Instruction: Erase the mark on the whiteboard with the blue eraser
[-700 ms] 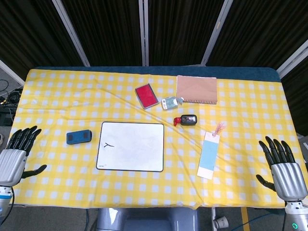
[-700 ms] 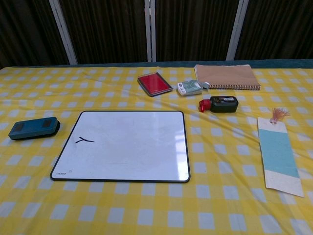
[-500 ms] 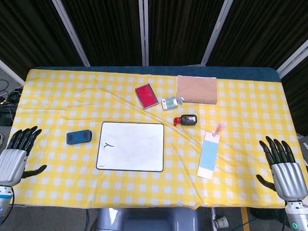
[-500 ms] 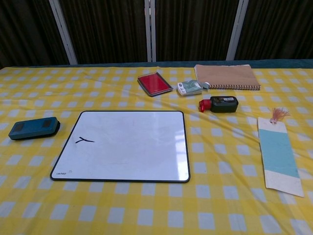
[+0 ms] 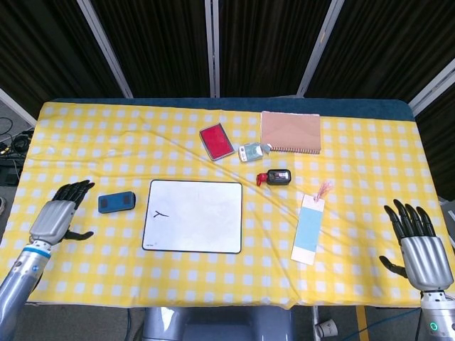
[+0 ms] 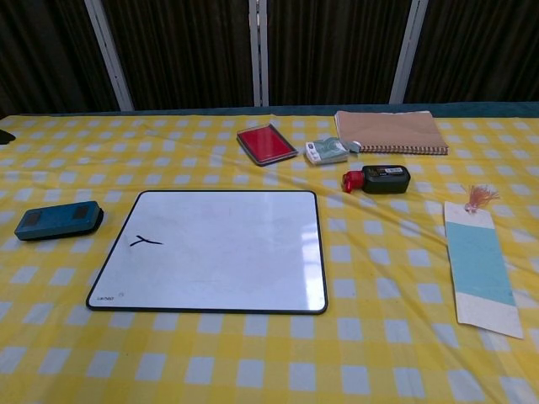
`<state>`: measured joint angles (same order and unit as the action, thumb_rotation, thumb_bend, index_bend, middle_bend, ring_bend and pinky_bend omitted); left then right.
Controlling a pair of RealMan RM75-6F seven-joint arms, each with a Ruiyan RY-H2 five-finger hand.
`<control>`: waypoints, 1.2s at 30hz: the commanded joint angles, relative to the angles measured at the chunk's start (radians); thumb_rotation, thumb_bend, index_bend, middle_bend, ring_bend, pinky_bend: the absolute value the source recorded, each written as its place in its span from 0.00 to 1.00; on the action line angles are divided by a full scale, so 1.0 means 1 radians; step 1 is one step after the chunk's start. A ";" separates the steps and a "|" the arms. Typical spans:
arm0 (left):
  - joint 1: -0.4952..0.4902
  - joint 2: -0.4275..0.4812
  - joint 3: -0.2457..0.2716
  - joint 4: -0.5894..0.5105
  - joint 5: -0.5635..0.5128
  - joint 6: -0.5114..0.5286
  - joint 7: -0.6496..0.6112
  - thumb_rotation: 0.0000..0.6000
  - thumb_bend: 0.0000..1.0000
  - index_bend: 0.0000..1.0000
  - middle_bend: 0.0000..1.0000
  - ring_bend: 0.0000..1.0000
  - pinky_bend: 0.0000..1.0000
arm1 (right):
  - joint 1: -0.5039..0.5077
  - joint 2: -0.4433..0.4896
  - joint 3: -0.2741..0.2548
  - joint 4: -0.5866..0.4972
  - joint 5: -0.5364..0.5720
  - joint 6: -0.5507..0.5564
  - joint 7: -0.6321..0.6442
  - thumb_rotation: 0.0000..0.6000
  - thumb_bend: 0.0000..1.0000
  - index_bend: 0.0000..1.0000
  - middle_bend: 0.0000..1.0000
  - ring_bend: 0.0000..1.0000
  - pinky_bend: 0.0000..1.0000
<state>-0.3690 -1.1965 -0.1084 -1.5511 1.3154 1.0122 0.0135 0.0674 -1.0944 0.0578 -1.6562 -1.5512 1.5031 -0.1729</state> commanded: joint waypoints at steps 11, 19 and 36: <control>-0.187 -0.223 -0.033 0.313 -0.133 -0.196 0.076 1.00 0.24 0.34 0.26 0.20 0.29 | 0.019 -0.024 0.013 0.030 0.055 -0.042 -0.036 1.00 0.00 0.00 0.00 0.00 0.00; -0.204 -0.264 -0.022 0.394 -0.140 -0.232 0.036 1.00 0.23 0.34 0.26 0.21 0.30 | 0.022 -0.027 0.018 0.035 0.072 -0.046 -0.041 1.00 0.00 0.00 0.00 0.00 0.00; -0.218 -0.266 -0.015 0.393 -0.124 -0.241 -0.011 1.00 0.23 0.49 0.34 0.31 0.47 | 0.025 -0.025 0.016 0.035 0.077 -0.049 -0.035 1.00 0.00 0.00 0.00 0.00 0.00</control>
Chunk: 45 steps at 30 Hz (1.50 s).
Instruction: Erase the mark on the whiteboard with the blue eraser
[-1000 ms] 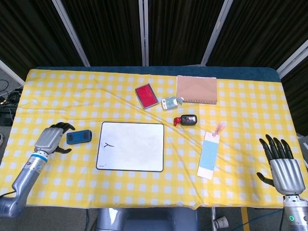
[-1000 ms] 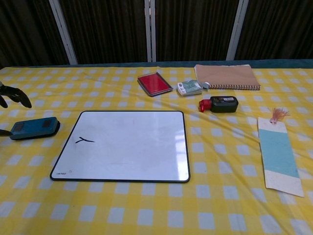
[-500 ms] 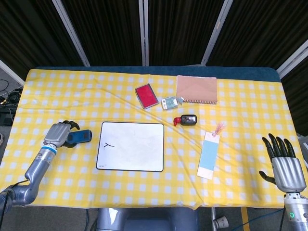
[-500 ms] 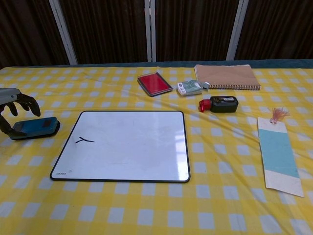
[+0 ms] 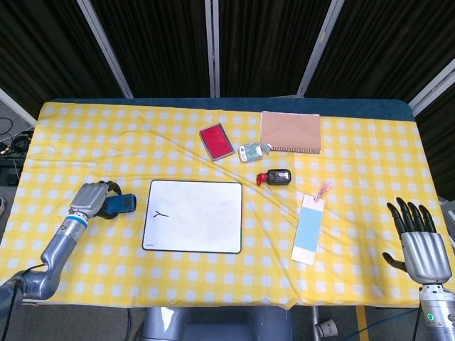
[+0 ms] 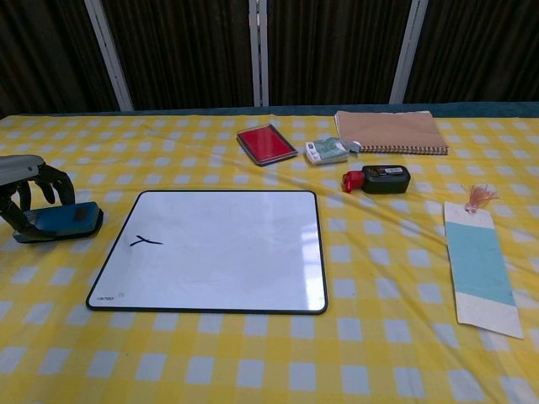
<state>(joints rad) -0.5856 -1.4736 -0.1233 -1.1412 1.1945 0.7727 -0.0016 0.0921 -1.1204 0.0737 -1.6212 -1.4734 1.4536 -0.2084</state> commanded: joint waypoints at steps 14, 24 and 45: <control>-0.057 0.045 -0.011 -0.189 0.114 0.056 0.012 1.00 0.23 0.53 0.37 0.34 0.49 | 0.004 -0.005 -0.001 0.001 0.004 -0.005 -0.008 1.00 0.00 0.00 0.00 0.00 0.00; -0.177 -0.103 -0.025 -0.033 0.089 -0.056 0.064 1.00 0.24 0.55 0.39 0.35 0.51 | 0.014 -0.018 0.010 0.029 0.046 -0.032 -0.014 1.00 0.00 0.00 0.00 0.00 0.00; -0.177 -0.110 0.087 -0.056 0.259 0.005 -0.100 1.00 0.24 0.61 0.42 0.37 0.53 | 0.013 -0.017 0.011 0.036 0.062 -0.031 -0.013 1.00 0.00 0.00 0.00 0.00 0.00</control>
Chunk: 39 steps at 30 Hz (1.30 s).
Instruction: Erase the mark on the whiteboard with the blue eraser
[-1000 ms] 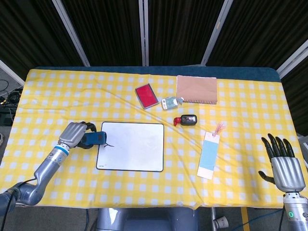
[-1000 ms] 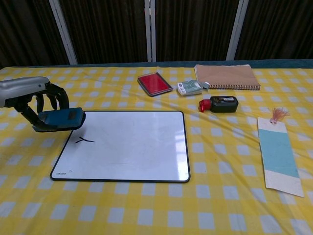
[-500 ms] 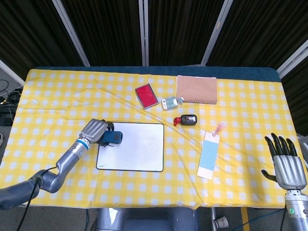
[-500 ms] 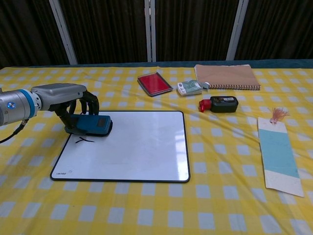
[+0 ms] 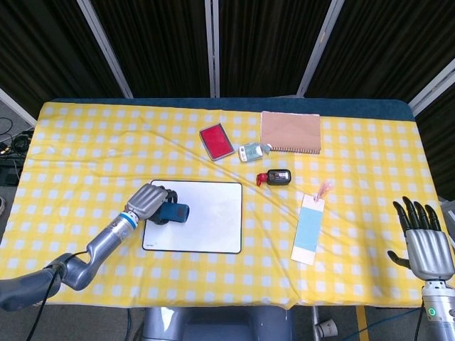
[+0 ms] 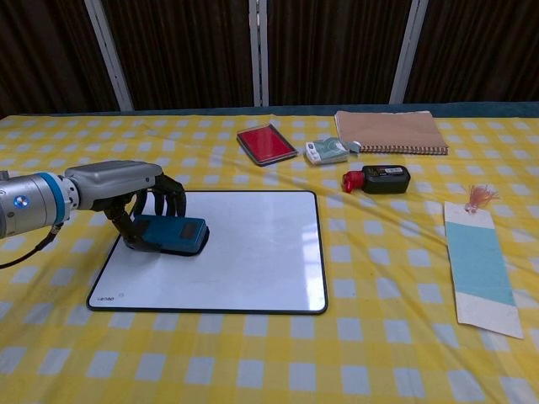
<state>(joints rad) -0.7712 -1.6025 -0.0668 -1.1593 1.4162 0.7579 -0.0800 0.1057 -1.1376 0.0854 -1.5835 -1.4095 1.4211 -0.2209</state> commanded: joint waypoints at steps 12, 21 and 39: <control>0.005 0.030 0.056 -0.057 0.049 0.012 -0.047 1.00 0.24 0.61 0.42 0.38 0.53 | 0.002 -0.001 -0.003 -0.003 -0.005 0.002 -0.002 1.00 0.00 0.00 0.00 0.00 0.00; 0.002 0.016 0.029 0.056 0.001 -0.009 -0.090 1.00 0.24 0.61 0.42 0.38 0.53 | 0.001 0.000 -0.002 -0.002 -0.002 0.003 0.000 1.00 0.00 0.00 0.00 0.00 0.00; 0.011 0.075 0.099 -0.034 0.110 0.033 -0.192 1.00 0.24 0.61 0.43 0.38 0.53 | 0.003 -0.003 -0.004 -0.005 -0.002 0.002 -0.008 1.00 0.00 0.00 0.00 0.00 0.00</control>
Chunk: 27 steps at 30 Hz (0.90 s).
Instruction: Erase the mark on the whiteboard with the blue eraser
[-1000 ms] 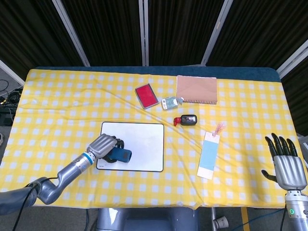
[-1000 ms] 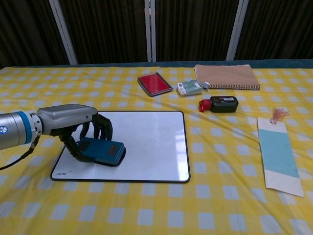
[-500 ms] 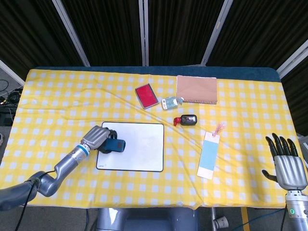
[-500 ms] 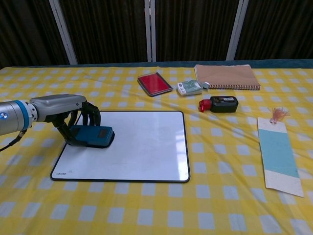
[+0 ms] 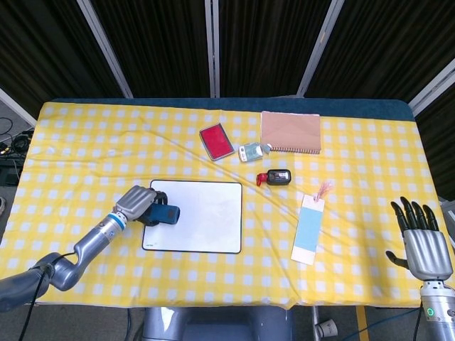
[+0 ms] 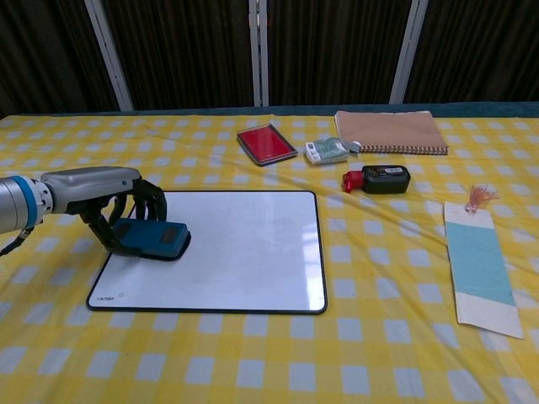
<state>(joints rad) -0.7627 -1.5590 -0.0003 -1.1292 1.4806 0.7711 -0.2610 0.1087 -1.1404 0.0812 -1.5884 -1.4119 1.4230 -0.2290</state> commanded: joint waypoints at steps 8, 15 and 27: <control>0.006 0.060 0.077 -0.141 0.097 0.039 -0.010 1.00 0.24 0.61 0.43 0.38 0.53 | -0.002 0.001 0.000 0.000 -0.002 0.005 0.001 1.00 0.00 0.00 0.00 0.00 0.00; 0.005 0.042 0.056 -0.086 0.052 0.021 -0.002 1.00 0.24 0.61 0.43 0.38 0.53 | -0.002 0.001 0.000 -0.001 -0.001 0.005 0.001 1.00 0.00 0.00 0.00 0.00 0.00; -0.005 -0.003 0.002 0.090 -0.023 -0.022 -0.074 1.00 0.24 0.61 0.43 0.38 0.53 | 0.001 -0.003 0.001 0.003 0.004 0.000 -0.005 1.00 0.00 0.00 0.00 0.00 0.00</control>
<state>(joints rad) -0.7638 -1.5543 0.0100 -1.0513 1.4639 0.7556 -0.3243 0.1095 -1.1433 0.0818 -1.5855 -1.4076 1.4226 -0.2338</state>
